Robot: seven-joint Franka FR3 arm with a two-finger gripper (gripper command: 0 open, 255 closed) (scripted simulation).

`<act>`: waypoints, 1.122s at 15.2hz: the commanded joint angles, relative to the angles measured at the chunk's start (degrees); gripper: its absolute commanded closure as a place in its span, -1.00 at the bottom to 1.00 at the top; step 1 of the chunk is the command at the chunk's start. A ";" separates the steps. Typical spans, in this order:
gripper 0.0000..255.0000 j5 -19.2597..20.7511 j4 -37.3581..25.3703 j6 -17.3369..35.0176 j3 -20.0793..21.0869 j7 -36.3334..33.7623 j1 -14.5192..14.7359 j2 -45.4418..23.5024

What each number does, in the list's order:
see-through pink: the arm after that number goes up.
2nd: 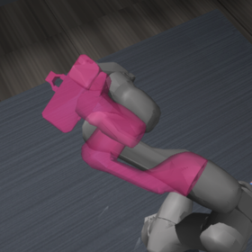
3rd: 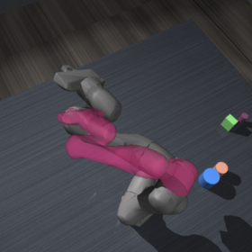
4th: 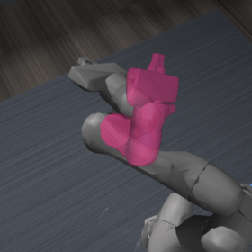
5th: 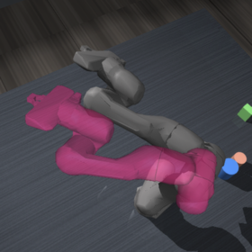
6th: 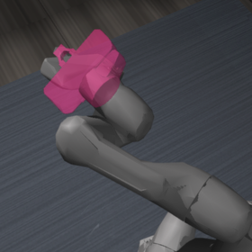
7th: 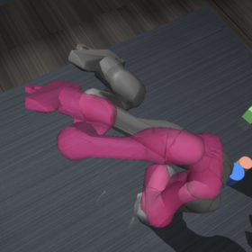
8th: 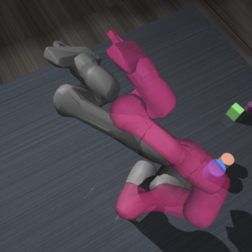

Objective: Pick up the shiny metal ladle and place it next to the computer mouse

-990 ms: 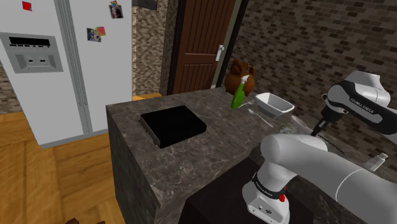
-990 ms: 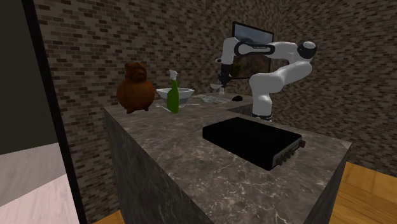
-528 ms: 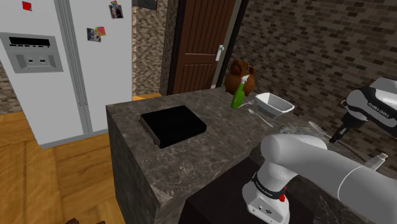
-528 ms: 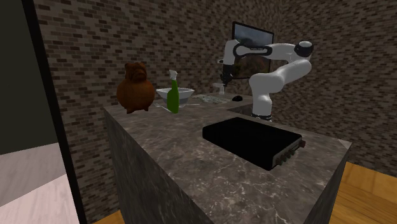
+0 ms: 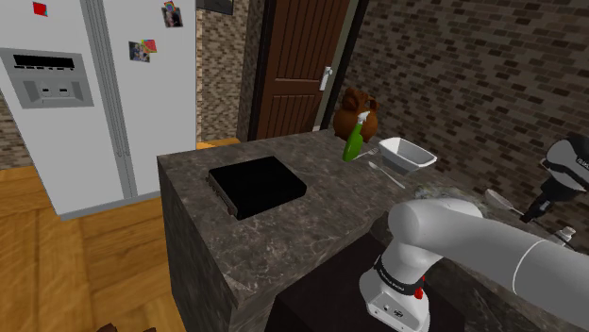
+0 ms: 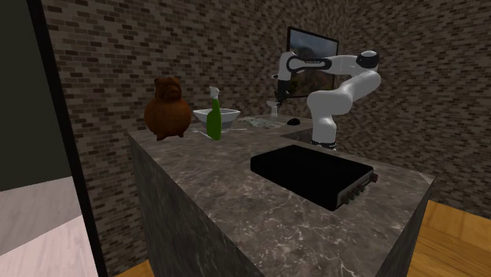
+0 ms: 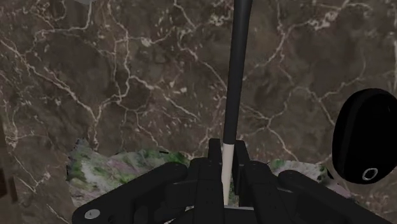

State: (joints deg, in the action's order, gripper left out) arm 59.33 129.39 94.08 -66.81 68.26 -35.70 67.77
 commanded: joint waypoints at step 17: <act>1.00 7.36 -5.91 4.99 -11.79 5.03 4.62 1.14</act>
State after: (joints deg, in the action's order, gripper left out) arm 66.24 123.11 98.65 -78.10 73.38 -31.01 68.72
